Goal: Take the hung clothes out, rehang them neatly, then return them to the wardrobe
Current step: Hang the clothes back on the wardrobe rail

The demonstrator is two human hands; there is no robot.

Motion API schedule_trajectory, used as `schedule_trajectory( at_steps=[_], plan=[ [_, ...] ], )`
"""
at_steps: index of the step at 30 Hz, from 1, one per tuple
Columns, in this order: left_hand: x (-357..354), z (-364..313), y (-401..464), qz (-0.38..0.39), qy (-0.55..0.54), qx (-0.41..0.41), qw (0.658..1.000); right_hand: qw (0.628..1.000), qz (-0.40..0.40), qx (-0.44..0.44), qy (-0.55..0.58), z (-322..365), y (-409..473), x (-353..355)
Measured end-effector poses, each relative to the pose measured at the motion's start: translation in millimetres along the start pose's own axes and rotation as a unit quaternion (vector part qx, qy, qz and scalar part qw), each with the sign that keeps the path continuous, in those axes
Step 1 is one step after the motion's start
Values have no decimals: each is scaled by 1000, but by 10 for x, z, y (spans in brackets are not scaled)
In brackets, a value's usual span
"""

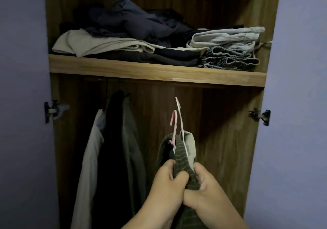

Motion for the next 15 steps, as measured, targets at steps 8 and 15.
schedule_trajectory(
  at_steps=[8,15],
  plan=[
    [-299,36,951,-37,-33,-2,999,991,131,-4,27,-209,1091,208],
    [-229,-25,1600,-62,-74,12,995,947,197,-100,233,-379,1829,162]
  ],
)
Point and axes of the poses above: each hand's wrist, its own y-axis towards the middle knuckle, its own x-axis out of the back of the hand, z = x × y, the point moved 10 cm from there along y, towards the middle knuckle, and after that the axes turned 8 degrees about -z, right-handed, at the moved point
